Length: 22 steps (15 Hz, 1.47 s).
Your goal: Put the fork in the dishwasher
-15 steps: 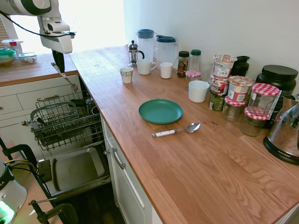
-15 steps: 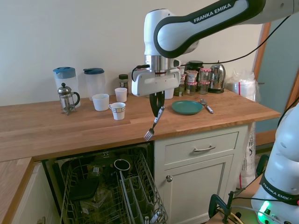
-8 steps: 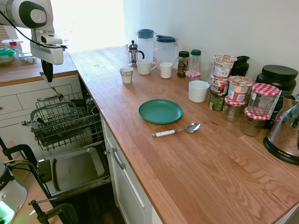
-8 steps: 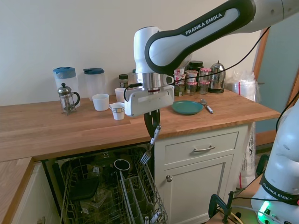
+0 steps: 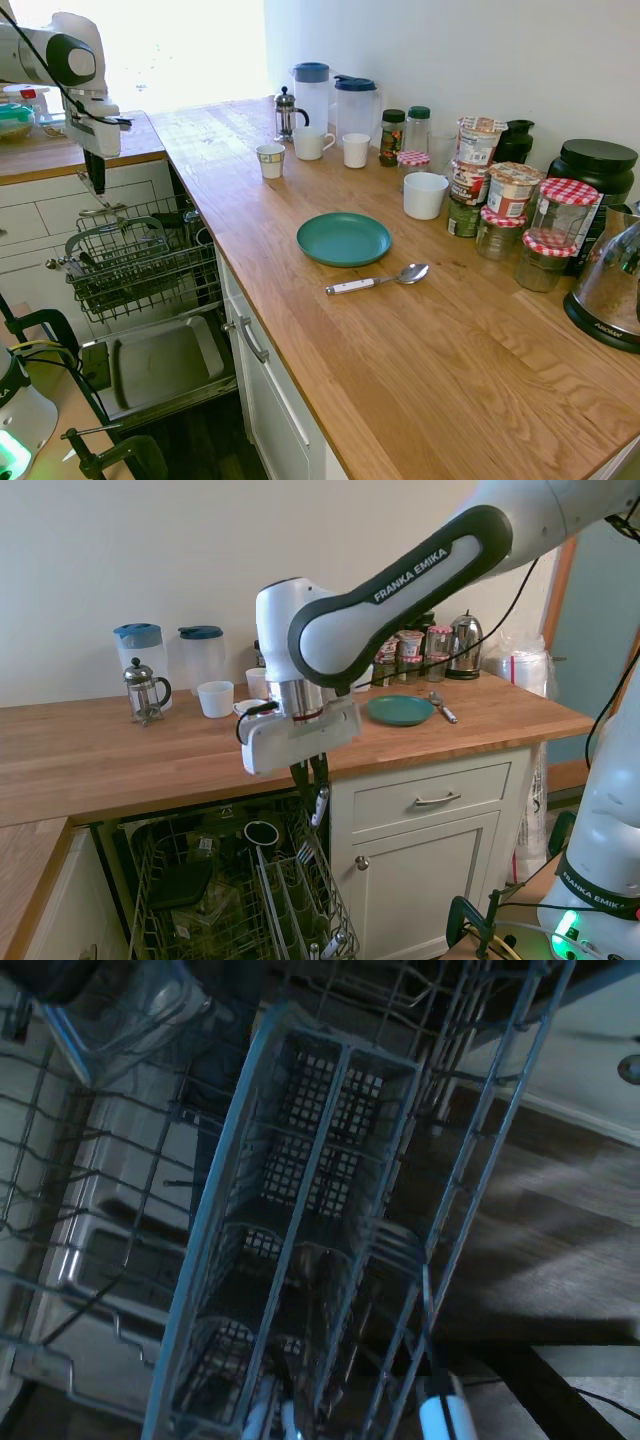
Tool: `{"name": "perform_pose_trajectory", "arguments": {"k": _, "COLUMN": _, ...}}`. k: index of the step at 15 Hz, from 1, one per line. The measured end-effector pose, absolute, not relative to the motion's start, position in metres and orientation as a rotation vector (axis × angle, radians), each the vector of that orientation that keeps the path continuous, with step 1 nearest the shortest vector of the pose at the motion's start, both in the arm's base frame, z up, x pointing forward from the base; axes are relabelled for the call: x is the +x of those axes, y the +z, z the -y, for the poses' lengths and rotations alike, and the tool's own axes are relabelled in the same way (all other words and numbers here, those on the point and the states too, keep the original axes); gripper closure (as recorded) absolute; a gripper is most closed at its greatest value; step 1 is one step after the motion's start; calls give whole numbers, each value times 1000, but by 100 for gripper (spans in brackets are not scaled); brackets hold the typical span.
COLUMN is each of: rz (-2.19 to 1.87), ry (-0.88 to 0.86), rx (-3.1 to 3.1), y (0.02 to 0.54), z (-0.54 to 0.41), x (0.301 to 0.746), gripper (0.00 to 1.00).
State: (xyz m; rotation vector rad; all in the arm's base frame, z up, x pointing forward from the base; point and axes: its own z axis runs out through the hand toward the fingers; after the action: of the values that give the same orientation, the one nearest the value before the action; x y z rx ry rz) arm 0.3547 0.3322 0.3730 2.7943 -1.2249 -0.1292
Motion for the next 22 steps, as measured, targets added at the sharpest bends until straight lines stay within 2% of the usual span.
{"name": "perform_pose_trajectory", "arguments": {"k": 4, "rz": 1329, "ry": -25, "rx": 2757, "y": 353, "z": -343, "x": 364, "gripper": 100}}
{"name": "perform_pose_trajectory", "arguments": {"k": 10, "rz": 1310, "ry": -94, "rx": 2755, "y": 336, "z": -353, "x": 355, "gripper": 100}}
{"name": "perform_pose_trajectory", "arguments": {"k": 22, "rz": 1287, "ry": -213, "rx": 2705, "y": 278, "z": -355, "x": 367, "gripper": 100}}
